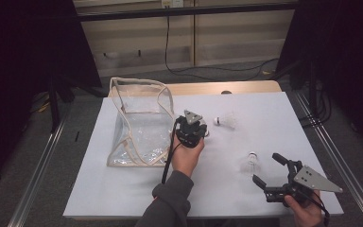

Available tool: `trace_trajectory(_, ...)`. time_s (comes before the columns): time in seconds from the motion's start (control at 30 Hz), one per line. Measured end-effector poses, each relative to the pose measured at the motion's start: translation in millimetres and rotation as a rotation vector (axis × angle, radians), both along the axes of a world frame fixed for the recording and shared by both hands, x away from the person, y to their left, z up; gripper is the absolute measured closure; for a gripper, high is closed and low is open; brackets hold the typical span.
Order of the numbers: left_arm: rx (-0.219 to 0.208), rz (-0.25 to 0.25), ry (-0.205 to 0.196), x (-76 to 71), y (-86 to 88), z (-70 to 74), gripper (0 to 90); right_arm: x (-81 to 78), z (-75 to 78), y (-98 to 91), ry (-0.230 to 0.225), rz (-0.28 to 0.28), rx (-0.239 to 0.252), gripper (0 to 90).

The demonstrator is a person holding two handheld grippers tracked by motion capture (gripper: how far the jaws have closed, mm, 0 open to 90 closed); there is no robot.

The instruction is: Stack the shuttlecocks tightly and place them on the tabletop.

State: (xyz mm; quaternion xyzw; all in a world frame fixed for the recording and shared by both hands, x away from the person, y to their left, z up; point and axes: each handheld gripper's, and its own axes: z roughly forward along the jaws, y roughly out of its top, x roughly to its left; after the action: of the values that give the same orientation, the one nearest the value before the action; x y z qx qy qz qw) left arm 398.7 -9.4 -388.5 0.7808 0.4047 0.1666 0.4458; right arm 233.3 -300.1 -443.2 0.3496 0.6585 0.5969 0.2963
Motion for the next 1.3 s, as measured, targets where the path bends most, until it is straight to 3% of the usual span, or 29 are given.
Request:
trace_trajectory(0.3,0.017,-0.002,-0.017,-0.9,0.5,-0.3,89.4,0.0,0.1,0.0,-0.001,0.0,-0.001,0.0)
trace_trajectory(0.7,0.126,0.013,-0.009,-1.9,-7.1,-7.5,87.6,0.7,-0.7,0.5,-0.001,0.004,-0.004,0.0)
trace_trajectory(0.87,0.137,-0.013,-0.002,-2.7,-12.6,-11.0,86.1,0.5,-0.3,0.5,-0.002,0.005,-0.002,0.0)
trace_trajectory(1.07,0.127,-0.049,0.004,-3.9,-17.9,-17.2,80.9,0.3,-0.2,0.8,-0.004,0.005,-0.001,0.0)
trace_trajectory(1.1,0.099,-0.054,0.012,-3.6,-18.3,-18.5,80.0,0.3,-0.2,0.6,-0.003,0.006,-0.001,0.0)
trace_trajectory(1.23,0.072,-0.07,0.003,-4.3,-21.1,-17.9,76.8,0.5,-0.2,0.8,-0.004,0.004,0.0,0.0)
trace_trajectory(1.3,0.038,-0.073,0.006,-5.0,-23.4,-17.2,75.6,0.7,-0.3,0.9,-0.003,0.006,0.0,0.0)
